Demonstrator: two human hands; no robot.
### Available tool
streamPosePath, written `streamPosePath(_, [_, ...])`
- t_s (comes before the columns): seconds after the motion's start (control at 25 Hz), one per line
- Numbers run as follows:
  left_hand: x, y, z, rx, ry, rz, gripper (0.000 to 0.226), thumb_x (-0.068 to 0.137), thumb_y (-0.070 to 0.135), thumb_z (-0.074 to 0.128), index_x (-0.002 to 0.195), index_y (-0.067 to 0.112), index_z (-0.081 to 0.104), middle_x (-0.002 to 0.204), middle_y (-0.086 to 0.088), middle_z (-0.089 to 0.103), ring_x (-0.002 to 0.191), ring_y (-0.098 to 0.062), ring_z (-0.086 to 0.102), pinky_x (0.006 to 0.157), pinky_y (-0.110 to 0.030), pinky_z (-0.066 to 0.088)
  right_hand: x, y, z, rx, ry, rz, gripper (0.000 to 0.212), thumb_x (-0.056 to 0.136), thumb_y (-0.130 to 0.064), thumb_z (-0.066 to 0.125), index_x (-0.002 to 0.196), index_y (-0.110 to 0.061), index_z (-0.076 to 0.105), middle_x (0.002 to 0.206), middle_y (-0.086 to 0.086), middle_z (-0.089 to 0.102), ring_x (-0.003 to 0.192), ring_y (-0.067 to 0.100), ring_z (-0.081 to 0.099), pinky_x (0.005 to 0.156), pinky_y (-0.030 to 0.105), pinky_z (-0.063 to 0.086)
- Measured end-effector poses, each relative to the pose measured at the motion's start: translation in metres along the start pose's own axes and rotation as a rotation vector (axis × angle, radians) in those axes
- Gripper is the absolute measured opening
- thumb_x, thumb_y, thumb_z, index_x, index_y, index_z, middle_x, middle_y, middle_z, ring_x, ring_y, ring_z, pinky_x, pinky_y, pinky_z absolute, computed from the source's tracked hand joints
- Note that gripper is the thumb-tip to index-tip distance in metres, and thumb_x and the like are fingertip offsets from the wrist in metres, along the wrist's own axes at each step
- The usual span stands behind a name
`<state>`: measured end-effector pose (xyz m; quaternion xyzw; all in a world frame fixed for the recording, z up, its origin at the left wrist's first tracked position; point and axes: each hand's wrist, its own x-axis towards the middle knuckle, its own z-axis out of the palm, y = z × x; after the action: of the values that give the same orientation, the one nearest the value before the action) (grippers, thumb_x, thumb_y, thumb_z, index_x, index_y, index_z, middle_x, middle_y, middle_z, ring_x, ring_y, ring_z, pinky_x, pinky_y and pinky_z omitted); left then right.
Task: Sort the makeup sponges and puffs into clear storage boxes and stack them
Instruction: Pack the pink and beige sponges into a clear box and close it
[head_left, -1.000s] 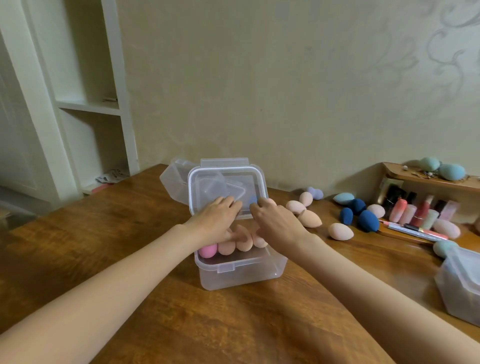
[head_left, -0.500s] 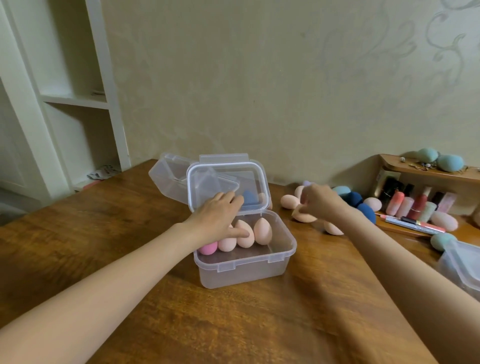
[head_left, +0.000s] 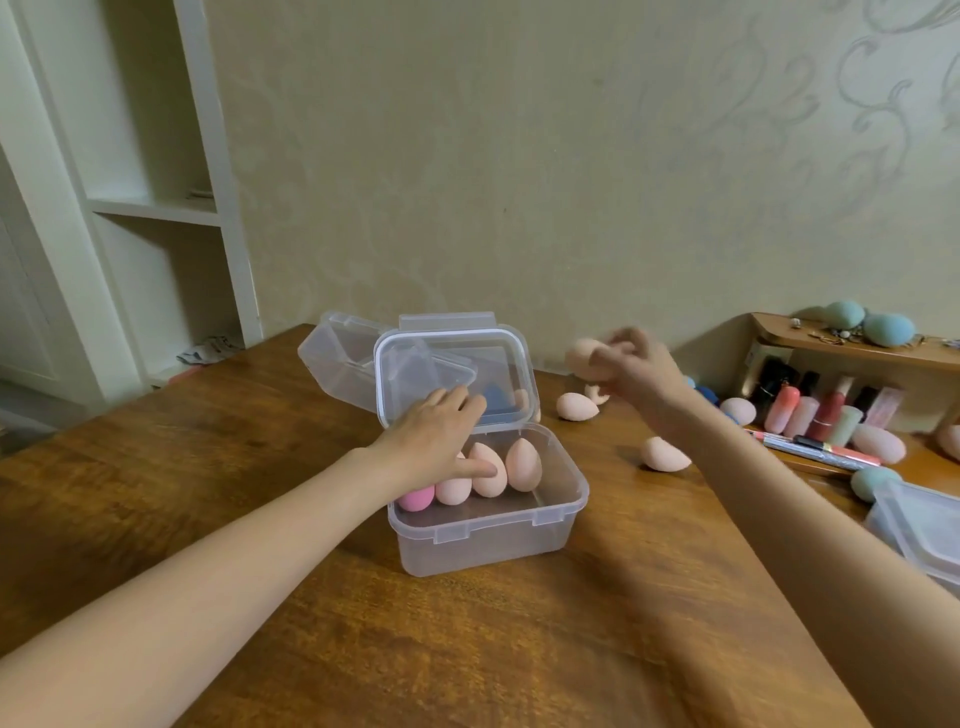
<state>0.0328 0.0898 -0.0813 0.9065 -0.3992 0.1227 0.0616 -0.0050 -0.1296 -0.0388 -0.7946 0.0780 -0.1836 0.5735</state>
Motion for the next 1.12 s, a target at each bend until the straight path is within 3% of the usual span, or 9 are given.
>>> streamPosePath(0.08, [0.001, 0.004, 0.001, -0.012, -0.02, 0.009, 0.047, 0.087, 0.049, 0.056, 0.116, 0.014, 0.042, 0.119, -0.004, 0.045, 0.108, -0.019, 0.044, 0.089, -0.026, 0.04, -0.015, -0.025, 0.001, 0.341, -0.397, 0.11, 0.014, 0.086, -0.012, 0.046, 0.096, -0.007, 0.055, 0.093, 0.009, 0.057, 0.073, 0.015, 0.056, 0.063, 0.022, 0.046])
streamPosePath(0.16, [0.002, 0.006, 0.0, -0.069, -0.064, -0.014, 0.054, 0.085, 0.048, 0.058, 0.124, 0.014, 0.041, 0.123, -0.004, 0.045, 0.115, -0.021, 0.042, 0.094, -0.031, 0.041, -0.025, -0.027, 0.011, 0.243, -0.739, 0.18, 0.024, 0.079, -0.013, 0.046, 0.099, -0.01, 0.059, 0.089, 0.004, 0.062, 0.076, 0.012, 0.058, 0.063, 0.019, 0.048])
streamPosePath(0.24, [0.002, 0.008, 0.001, -0.106, -0.062, -0.027, 0.048, 0.086, 0.043, 0.057, 0.122, 0.015, 0.042, 0.123, -0.003, 0.044, 0.117, -0.02, 0.041, 0.095, -0.032, 0.04, -0.03, -0.017, 0.02, 0.084, -0.894, 0.194, 0.028, 0.079, -0.012, 0.051, 0.106, -0.009, 0.057, 0.097, 0.006, 0.059, 0.088, 0.018, 0.053, 0.07, 0.021, 0.046])
streamPosePath(0.4, [0.002, 0.004, -0.005, -0.115, -0.088, 0.006, 0.015, 0.09, 0.019, 0.055, 0.099, 0.016, 0.043, 0.113, -0.005, 0.047, 0.111, -0.021, 0.044, 0.089, -0.026, 0.038, -0.039, -0.009, 0.033, -0.106, -0.923, 0.176, 0.018, 0.084, -0.006, 0.062, 0.102, -0.01, 0.06, 0.096, 0.004, 0.059, 0.095, 0.021, 0.051, 0.08, 0.025, 0.046])
streamPosePath(0.6, [-0.016, -0.021, -0.032, -0.29, -0.232, -0.071, 0.036, 0.086, 0.035, 0.063, 0.118, 0.022, 0.054, 0.115, 0.005, 0.049, 0.109, -0.01, 0.046, 0.093, -0.025, 0.043, -0.047, -0.009, 0.048, -0.322, -0.901, 0.12, 0.021, 0.083, -0.013, 0.067, 0.104, -0.017, 0.061, 0.097, -0.004, 0.062, 0.09, 0.007, 0.059, 0.073, 0.014, 0.049])
streamPosePath(0.76, [-0.02, -0.023, -0.028, -0.318, -0.229, -0.099, 0.037, 0.083, 0.021, 0.068, 0.117, 0.024, 0.051, 0.112, 0.004, 0.054, 0.097, -0.009, 0.052, 0.08, -0.018, 0.046, -0.052, -0.016, 0.063, -0.44, -0.871, 0.115, 0.036, 0.08, -0.019, 0.071, 0.115, -0.015, 0.062, 0.109, 0.003, 0.064, 0.101, 0.013, 0.058, 0.091, 0.025, 0.048])
streamPosePath(0.88, [-0.018, -0.023, -0.023, -0.348, -0.192, -0.097, 0.033, 0.084, 0.016, 0.067, 0.112, 0.023, 0.051, 0.107, 0.003, 0.053, 0.091, -0.008, 0.051, 0.078, -0.018, 0.045, -0.059, -0.019, 0.079, -0.505, -0.835, 0.07, 0.035, 0.079, -0.017, 0.072, 0.113, -0.014, 0.063, 0.114, 0.006, 0.064, 0.106, 0.018, 0.057, 0.099, 0.032, 0.045])
streamPosePath(1.0, [-0.02, -0.021, -0.025, -0.366, -0.181, -0.099, 0.032, 0.086, 0.017, 0.065, 0.115, 0.023, 0.052, 0.109, 0.003, 0.052, 0.092, -0.007, 0.052, 0.077, -0.016, 0.045, -0.066, -0.013, 0.094, -0.647, -0.74, -0.06, 0.03, 0.08, -0.023, 0.072, 0.106, -0.013, 0.062, 0.098, -0.001, 0.06, 0.09, 0.012, 0.056, 0.082, 0.022, 0.047])
streamPosePath(1.12, [-0.017, -0.021, -0.038, -0.367, -0.327, -0.11, 0.044, 0.088, 0.024, 0.062, 0.129, 0.022, 0.045, 0.123, 0.001, 0.047, 0.106, -0.009, 0.048, 0.088, -0.018, 0.045, -0.07, -0.008, 0.101, -0.66, -0.715, -0.147, 0.035, 0.08, -0.026, 0.071, 0.111, -0.014, 0.059, 0.087, -0.01, 0.055, 0.076, 0.006, 0.051, 0.065, 0.012, 0.04])
